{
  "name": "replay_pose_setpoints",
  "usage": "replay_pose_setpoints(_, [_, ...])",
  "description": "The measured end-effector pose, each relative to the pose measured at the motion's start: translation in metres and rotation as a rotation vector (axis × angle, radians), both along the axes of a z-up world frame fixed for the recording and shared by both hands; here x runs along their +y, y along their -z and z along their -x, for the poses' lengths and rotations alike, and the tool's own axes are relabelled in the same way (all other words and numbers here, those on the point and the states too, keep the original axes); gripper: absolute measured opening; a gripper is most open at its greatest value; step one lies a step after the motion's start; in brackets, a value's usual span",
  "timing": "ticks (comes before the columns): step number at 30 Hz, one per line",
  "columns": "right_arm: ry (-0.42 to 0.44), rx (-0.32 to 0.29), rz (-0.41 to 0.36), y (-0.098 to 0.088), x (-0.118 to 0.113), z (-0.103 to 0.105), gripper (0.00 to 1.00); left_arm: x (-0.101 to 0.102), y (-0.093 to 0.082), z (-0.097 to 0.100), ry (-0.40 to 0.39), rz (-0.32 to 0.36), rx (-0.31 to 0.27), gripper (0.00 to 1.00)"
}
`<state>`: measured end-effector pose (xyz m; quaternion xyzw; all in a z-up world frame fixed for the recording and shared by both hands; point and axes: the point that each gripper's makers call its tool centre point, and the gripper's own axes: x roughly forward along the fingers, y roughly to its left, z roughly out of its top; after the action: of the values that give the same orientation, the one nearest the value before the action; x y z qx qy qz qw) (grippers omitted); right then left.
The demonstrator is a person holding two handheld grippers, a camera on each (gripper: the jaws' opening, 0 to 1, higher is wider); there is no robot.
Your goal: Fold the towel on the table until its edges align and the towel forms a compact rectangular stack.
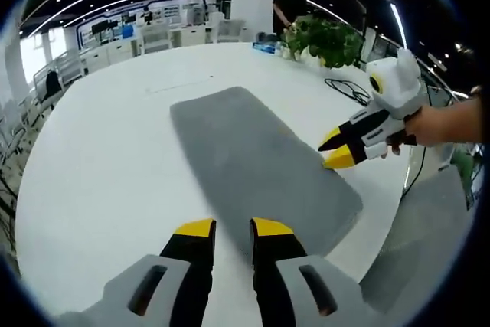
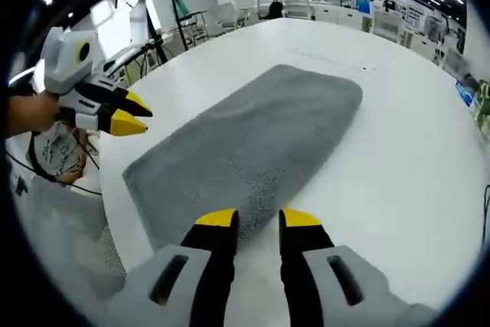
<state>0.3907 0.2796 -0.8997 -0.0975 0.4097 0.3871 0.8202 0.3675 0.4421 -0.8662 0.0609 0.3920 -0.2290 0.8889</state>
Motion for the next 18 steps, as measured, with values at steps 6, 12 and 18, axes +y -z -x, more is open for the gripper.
replay_pose_setpoints(6, [0.044, 0.015, 0.014, 0.011, -0.003, 0.004, 0.19, 0.000, 0.022, -0.002, 0.010, -0.036, 0.048, 0.18])
replay_pose_setpoints(12, [0.008, 0.007, 0.075, 0.014, -0.003, 0.013, 0.11, -0.001, 0.034, 0.002, 0.028, -0.054, 0.069, 0.18])
replay_pose_setpoints(18, [0.017, 0.012, 0.067, 0.014, -0.005, 0.014, 0.09, -0.003, 0.042, 0.003, 0.017, -0.043, 0.092, 0.17])
